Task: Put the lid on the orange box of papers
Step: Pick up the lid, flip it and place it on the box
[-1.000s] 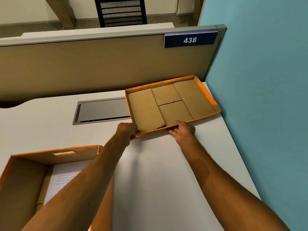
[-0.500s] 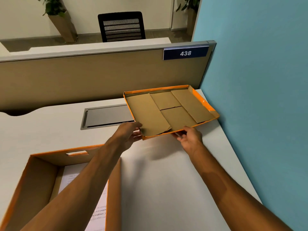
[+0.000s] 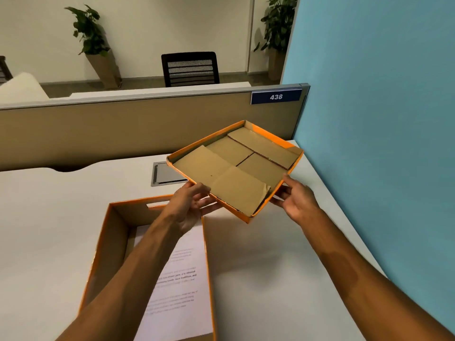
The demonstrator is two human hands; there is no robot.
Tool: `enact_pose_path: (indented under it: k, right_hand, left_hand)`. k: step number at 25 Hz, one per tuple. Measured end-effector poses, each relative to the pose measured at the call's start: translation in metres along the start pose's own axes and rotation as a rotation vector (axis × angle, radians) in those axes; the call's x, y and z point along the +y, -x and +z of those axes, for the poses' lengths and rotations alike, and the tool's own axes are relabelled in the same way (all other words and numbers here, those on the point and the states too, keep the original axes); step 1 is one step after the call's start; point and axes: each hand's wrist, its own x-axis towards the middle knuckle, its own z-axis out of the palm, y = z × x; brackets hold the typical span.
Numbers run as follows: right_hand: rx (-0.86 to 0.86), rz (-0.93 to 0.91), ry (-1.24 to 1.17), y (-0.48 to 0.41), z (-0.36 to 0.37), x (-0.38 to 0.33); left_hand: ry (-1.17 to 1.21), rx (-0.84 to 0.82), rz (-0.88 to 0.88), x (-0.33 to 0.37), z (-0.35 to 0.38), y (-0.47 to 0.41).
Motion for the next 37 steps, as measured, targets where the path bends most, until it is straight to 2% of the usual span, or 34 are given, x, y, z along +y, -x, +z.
enact_pose_path:
  k: [6,11,16,19,24,30,32,34,35,37]
  right_hand:
    - [-0.131,0.041,0.053,0.101,0.024,0.052]
    - [-0.18,0.002,-0.039,0.166,0.036,0.094]
    - [-0.184,0.015,0.004,0.193,0.03,0.105]
    - [-0.199,0.018,0.06,0.202,0.023,0.102]
    - [-0.234,0.064,0.169,0.208,0.006,0.096]
    - [-0.289,0.092,0.254,0.214,-0.006,0.083]
    - [-0.207,-0.085,0.445,0.216,-0.006,0.081]
    - [-0.068,-0.424,0.769,0.223,-0.004,0.084]
    - [-0.051,-0.607,0.88,0.231,-0.001,0.087]
    - [-0.196,-0.891,0.992,0.254,0.009,0.095]
  left_hand:
    - [0.057,0.001,0.139,-0.013,-0.029,0.076]
    - [0.085,-0.055,0.233,-0.036,-0.056,0.138]
    - [0.124,-0.094,0.254,-0.047,-0.078,0.183]
    - [0.174,0.002,0.258,-0.029,-0.101,0.208]
    - [-0.063,0.034,0.197,-0.008,-0.126,0.246]
    - [-0.028,0.055,0.228,-0.016,-0.11,0.279]
    - [0.002,0.088,0.241,-0.022,-0.104,0.288]
    - [0.006,0.131,0.259,-0.027,-0.097,0.295]
    - [0.002,0.156,0.274,-0.029,-0.092,0.297]
    - [-0.006,0.216,0.308,-0.03,-0.081,0.3]
